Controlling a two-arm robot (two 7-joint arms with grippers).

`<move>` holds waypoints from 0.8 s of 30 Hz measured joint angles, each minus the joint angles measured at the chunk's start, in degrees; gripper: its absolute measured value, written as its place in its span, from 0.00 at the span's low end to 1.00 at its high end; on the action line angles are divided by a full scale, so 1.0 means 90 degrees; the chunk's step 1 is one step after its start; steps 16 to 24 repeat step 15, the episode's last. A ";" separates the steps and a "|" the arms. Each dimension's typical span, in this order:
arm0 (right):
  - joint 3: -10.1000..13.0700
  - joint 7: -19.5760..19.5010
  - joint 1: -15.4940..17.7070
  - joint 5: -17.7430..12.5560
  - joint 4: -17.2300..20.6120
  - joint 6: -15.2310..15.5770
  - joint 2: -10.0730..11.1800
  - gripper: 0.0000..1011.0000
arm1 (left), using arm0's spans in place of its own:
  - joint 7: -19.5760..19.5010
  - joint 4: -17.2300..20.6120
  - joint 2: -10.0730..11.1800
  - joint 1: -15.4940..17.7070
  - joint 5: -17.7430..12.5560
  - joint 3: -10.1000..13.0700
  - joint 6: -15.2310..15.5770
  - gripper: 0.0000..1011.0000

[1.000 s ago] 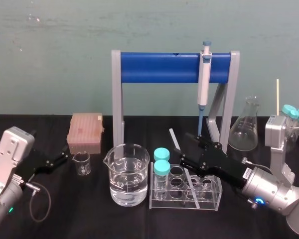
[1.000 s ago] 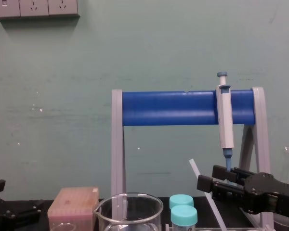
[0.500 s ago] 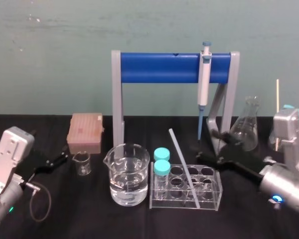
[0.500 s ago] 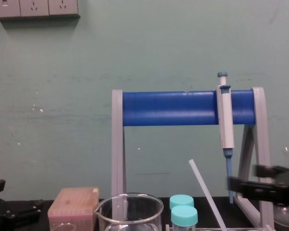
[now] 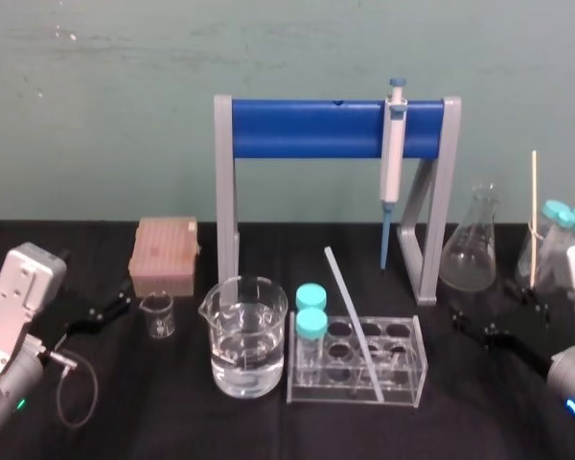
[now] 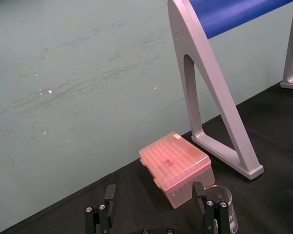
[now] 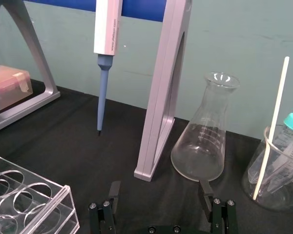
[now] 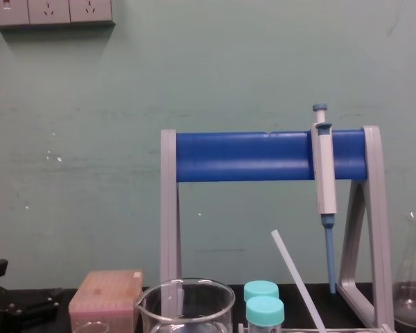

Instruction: Pick up the stirring rod with one hand, then place it down.

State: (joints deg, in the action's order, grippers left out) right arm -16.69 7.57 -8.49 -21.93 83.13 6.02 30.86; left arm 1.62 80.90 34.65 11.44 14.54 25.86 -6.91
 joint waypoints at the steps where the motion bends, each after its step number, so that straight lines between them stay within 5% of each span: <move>1: -0.0002 0.0001 0.0000 -0.0002 0.0000 -0.0001 0.0001 0.99 | 0.0000 0.0000 0.0000 -0.0001 0.0001 0.0000 0.0000 0.99; 24: -0.0024 0.0058 -0.0021 -0.0023 0.0030 -0.0040 0.0020 0.99 | 0.0000 0.0000 0.0000 -0.0001 0.0000 0.0000 0.0000 0.99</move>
